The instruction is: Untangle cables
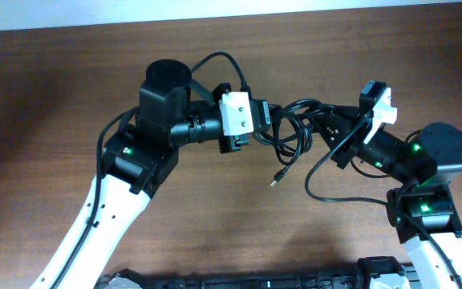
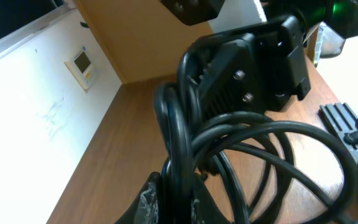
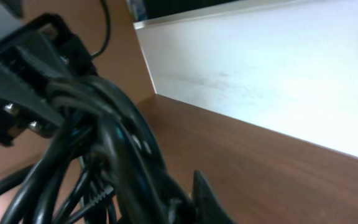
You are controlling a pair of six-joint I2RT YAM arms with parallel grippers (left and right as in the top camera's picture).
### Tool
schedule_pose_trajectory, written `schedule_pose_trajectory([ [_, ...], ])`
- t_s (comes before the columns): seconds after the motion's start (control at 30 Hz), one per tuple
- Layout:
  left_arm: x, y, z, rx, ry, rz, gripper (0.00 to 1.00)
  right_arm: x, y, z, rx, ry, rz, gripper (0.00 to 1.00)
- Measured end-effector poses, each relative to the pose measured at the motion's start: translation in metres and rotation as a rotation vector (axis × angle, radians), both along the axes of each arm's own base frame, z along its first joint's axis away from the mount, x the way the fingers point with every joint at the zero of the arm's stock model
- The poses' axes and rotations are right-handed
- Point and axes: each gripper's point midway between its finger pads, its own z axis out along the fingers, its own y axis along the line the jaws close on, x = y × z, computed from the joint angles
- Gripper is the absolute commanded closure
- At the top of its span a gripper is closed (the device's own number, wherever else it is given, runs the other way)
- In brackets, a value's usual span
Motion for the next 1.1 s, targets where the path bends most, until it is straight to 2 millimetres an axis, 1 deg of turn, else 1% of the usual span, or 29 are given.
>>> schedule_pose_trajectory([
  [0.1,0.001,0.001,0.000,-0.003,0.006,0.000,0.81,-0.003,0.002,0.001,0.000,-0.005,0.023,0.96],
  [0.13,0.001,0.001,0.000,-0.004,0.009,0.002,0.66,-0.004,0.003,0.001,0.000,-0.004,0.033,0.96],
  [0.2,0.000,0.001,0.000,-0.004,0.009,0.001,0.01,-0.004,0.003,0.000,0.001,0.000,0.033,0.96],
  [0.33,0.000,0.002,0.001,-0.007,0.026,0.007,0.02,-0.001,0.000,-0.006,0.006,0.038,0.007,0.96],
  [0.4,0.006,0.007,0.002,-0.013,0.052,0.041,0.01,0.005,-0.005,-0.012,0.016,0.083,-0.038,0.96],
  [0.53,0.029,0.035,0.009,-0.046,0.140,0.197,0.02,0.017,-0.017,-0.015,0.039,0.125,-0.138,0.96],
  [0.63,0.050,0.059,0.011,-0.096,0.269,0.350,0.02,0.027,-0.028,-0.015,0.064,0.144,-0.225,0.96],
  [0.73,0.064,0.076,0.007,-0.154,0.434,0.472,0.02,0.033,-0.034,-0.005,0.088,0.107,-0.270,0.96],
  [0.8,0.070,0.082,0.006,-0.200,0.539,0.530,0.01,0.034,-0.036,0.005,0.103,0.072,-0.283,0.96],
  [0.9,0.072,0.084,0.007,-0.253,0.652,0.569,0.02,0.035,-0.038,0.016,0.116,0.022,-0.291,0.96],
  [0.97,0.073,0.083,0.011,-0.287,0.684,0.573,0.02,0.035,-0.038,0.023,0.121,-0.005,-0.292,0.96],
  [1.1,0.067,0.078,0.015,-0.330,0.795,0.544,0.01,0.034,-0.039,0.035,0.130,-0.062,-0.292,0.96],
])
